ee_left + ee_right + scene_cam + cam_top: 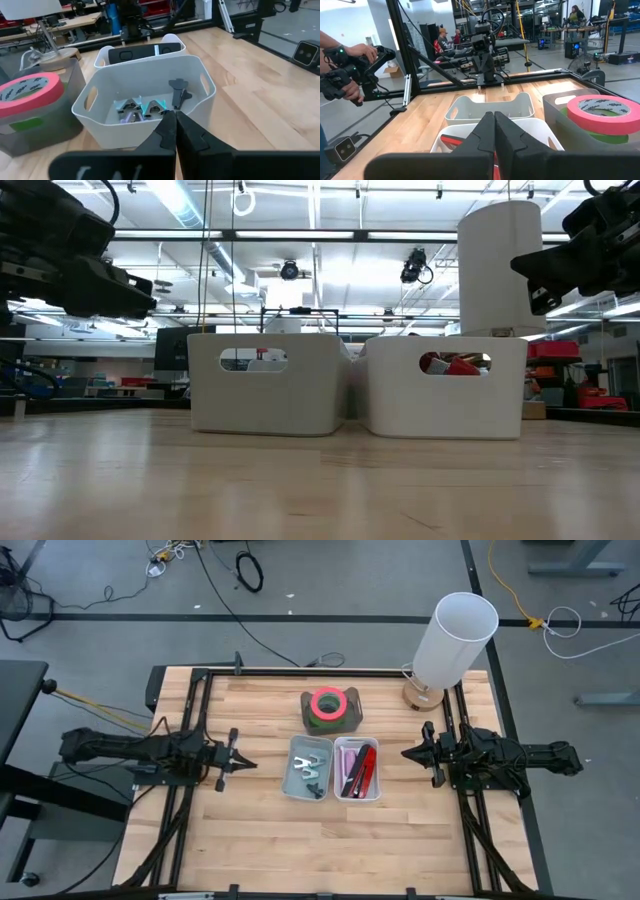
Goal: Pick and place Stapler, Stapler remover, tape
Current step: Return to Home Position
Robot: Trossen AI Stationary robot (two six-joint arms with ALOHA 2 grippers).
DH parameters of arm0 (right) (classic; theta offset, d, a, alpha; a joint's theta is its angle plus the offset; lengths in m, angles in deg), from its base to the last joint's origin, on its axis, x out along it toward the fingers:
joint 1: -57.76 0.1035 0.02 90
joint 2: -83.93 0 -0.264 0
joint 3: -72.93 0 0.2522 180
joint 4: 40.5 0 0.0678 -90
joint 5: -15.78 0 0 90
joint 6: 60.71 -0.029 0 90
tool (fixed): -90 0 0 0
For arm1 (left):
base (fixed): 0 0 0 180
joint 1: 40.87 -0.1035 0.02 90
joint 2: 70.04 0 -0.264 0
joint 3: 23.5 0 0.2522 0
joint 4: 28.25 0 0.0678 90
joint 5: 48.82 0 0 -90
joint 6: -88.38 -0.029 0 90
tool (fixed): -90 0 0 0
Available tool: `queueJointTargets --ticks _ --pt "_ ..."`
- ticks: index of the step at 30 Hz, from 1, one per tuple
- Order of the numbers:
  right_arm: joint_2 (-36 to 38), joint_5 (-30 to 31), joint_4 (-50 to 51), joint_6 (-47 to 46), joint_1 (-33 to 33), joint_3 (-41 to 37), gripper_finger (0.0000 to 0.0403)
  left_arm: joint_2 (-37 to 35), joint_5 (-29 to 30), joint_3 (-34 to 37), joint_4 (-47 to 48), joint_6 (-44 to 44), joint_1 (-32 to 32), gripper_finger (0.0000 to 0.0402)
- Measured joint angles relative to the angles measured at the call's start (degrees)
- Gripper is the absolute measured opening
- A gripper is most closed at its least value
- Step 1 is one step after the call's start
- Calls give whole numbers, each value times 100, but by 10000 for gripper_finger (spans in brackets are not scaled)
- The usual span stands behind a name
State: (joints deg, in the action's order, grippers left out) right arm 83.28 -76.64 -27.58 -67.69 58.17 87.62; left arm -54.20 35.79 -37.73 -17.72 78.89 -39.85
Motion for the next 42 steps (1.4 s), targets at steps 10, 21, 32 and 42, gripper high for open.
queueJointTargets --ticks 10,21,32,42 --pt "0 0 2 0 2 0 4 -786 57 -2 172 140 0 1" --pt "0 0 0 0 2 0 4 -1375 87 -1 220 615 0 5" --pt "-1 0 0 0 2 0 4 -1578 122 0 238 634 0 6" --pt "-2 17 2 0 2 0 4 -1583 121 11 76 599 6 7"
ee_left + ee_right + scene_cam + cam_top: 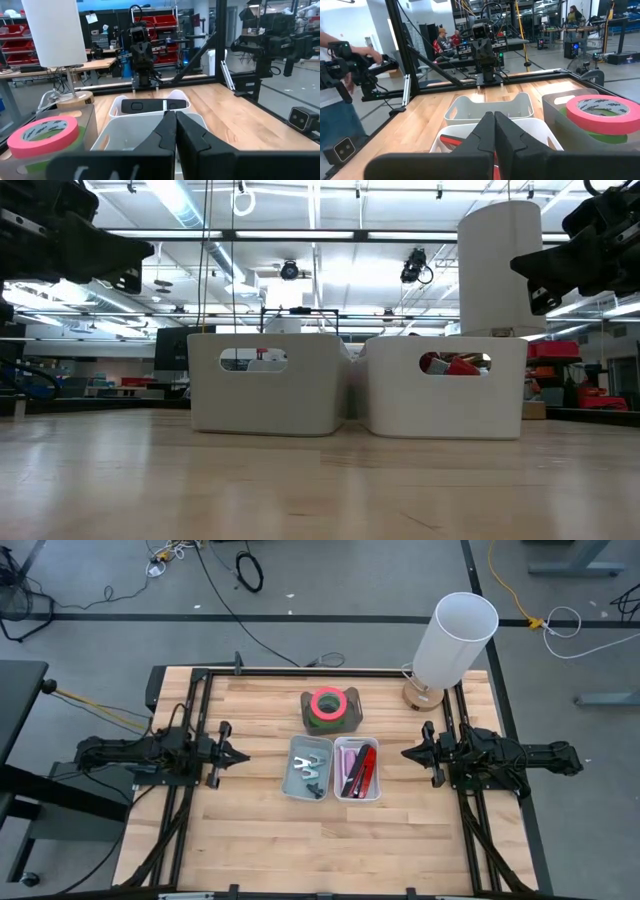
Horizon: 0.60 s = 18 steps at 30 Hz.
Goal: Pick and place Stapler, Stapler remover, tape
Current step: Return to Home Position
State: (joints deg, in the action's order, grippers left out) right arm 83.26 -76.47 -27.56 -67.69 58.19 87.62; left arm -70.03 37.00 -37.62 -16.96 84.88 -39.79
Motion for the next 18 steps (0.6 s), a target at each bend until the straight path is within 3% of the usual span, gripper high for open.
queueJointTargets --ticks 18 --pt "0 -22 0 0 -2 -1 4 35 -3 -1 -100 -12 3 7"
